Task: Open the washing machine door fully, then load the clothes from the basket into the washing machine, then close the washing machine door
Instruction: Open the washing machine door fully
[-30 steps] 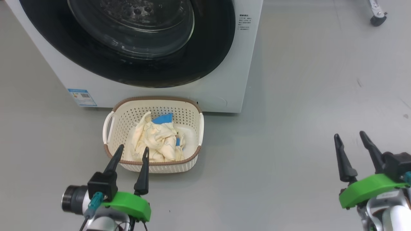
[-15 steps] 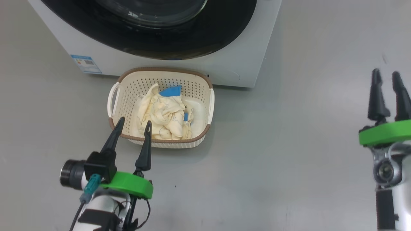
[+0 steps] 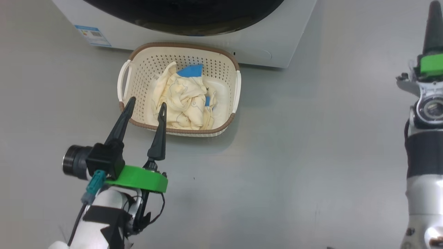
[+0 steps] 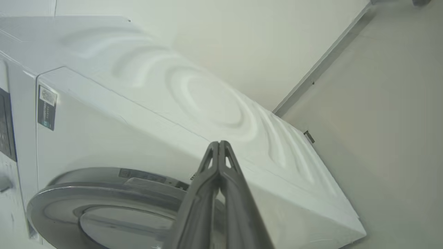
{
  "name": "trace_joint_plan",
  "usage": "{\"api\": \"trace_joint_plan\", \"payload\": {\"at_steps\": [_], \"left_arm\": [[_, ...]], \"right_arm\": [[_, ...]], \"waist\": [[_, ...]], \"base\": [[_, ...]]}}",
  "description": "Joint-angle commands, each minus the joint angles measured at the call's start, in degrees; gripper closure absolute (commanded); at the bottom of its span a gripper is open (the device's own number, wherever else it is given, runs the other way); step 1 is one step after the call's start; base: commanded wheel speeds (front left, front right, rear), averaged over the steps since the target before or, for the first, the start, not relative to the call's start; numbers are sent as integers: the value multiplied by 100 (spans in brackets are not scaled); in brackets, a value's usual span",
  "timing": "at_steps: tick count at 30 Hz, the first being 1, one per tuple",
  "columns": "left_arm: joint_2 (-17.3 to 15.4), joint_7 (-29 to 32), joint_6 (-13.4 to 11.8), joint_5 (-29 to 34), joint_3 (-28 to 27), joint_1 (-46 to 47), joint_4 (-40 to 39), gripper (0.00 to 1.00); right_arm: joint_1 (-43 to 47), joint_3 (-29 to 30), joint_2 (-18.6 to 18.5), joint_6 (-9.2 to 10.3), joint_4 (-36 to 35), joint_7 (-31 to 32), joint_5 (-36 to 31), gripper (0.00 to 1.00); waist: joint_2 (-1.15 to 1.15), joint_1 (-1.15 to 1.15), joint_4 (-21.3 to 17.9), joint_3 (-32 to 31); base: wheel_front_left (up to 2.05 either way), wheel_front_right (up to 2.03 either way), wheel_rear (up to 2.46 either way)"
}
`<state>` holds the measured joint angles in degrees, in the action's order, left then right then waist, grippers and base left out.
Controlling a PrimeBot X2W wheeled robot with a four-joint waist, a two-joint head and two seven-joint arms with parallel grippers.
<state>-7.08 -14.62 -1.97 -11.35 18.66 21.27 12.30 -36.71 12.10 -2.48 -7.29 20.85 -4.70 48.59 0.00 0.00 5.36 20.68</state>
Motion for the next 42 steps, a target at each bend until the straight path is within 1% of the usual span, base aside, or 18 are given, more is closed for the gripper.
{"api": "trace_joint_plan", "payload": {"at_steps": [1, 3, 4, 7, 10, 14, 15, 17, 22, 31, 42], "left_arm": [[-57, -38, 48, 80, -240, 264, -226, 0], [-27, -38, 94, 113, -265, 328, -228, 0], [-27, -38, 94, 113, -265, 328, -228, 0], [10, -38, 142, 166, -310, 398, -226, 0], [48, -38, 185, 215, -345, 448, -216, 0], [100, -38, 237, 268, -393, 495, -194, 0], [127, -38, 264, 294, -401, 511, -185, 0], [152, -38, 283, 315, -422, 522, -188, 0], [214, -38, 344, 358, -454, 566, -189, 0], [319, -38, 420, 405, -460, 605, -182, 0], [383, -38, 453, 435, -463, 602, -89, 0]], "right_arm": [[-510, -75, -40, -20, -5, 285, 727, 100], [-844, -26, -40, -20, 250, 643, 1430, 100], [-844, -26, -40, -20, 250, 643, 1430, 100], [-1327, 17, -40, -20, 670, 1147, 2196, 100], [-1779, 47, -40, -20, 1124, 1592, 2644, 100], [-2324, 64, -42, -20, 1701, 2082, 2904, 100], [-2574, 6, -70, -20, 1941, 2275, 2881, 100], [-2818, -50, -76, -20, 2162, 2460, 2877, 100], [-3404, -212, -80, -20, 2666, 2731, 2747, 100], [-4262, -381, -118, -20, 3474, 2744, 2407, 100], [-4833, -540, -152, -20, 4242, 2801, 2153, 100]], "waist": [[0, 0, 67, 178], [0, 0, 100, 274], [0, 0, 100, 274], [0, 0, 143, 405], [0, 0, 200, 519], [0, 0, 285, 625], [0, 0, 338, 682], [0, 0, 375, 723], [0, 0, 481, 819], [0, 0, 667, 883], [0, 0, 778, 884]], "base": [[0, 0, 0], [0, 0, 0], [0, 0, 0], [0, 0, 0], [0, 0, 0], [0, 0, 0], [0, 0, 0], [0, 0, 0], [0, 0, 0], [0, 0, 0], [0, 0, 0]]}}
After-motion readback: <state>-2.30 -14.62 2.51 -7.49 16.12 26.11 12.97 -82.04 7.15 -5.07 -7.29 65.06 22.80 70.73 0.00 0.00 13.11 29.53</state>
